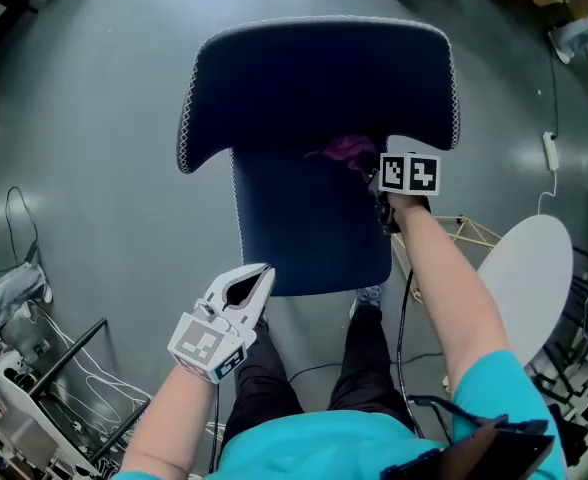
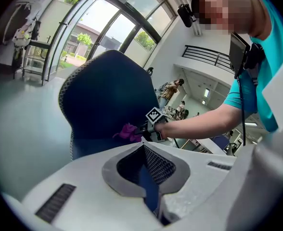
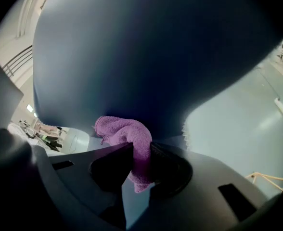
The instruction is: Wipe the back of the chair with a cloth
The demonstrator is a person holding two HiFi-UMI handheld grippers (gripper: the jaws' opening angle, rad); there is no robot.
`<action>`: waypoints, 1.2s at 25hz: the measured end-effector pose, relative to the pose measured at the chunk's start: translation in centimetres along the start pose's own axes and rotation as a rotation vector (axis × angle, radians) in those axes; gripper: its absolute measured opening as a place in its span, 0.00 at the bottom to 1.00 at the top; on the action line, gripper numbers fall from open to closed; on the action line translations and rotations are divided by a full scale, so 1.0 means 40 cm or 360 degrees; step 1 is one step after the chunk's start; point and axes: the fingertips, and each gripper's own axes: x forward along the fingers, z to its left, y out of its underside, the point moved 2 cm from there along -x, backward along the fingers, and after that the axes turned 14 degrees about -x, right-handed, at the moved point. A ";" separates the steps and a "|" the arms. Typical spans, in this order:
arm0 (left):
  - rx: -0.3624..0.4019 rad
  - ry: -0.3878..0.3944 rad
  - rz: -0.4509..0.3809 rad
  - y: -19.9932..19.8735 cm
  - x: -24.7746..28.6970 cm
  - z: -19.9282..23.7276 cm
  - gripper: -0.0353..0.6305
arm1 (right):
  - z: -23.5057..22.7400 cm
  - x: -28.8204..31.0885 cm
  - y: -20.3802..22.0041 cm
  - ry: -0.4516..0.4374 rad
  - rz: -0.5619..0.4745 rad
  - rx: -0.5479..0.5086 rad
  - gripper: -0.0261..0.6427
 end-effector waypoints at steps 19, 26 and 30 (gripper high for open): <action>-0.0052 0.0030 0.0023 0.057 0.050 -0.056 0.05 | 0.307 0.012 0.057 -0.0445 0.0083 -0.0646 0.17; -0.0115 -0.0113 -0.0097 0.064 -0.136 0.104 0.05 | 0.582 0.230 0.011 -0.0657 0.0213 -0.0537 0.17; -0.0174 -0.0186 -0.0132 0.090 -0.219 0.197 0.05 | 0.570 0.328 0.007 -0.0512 0.0287 -0.0389 0.17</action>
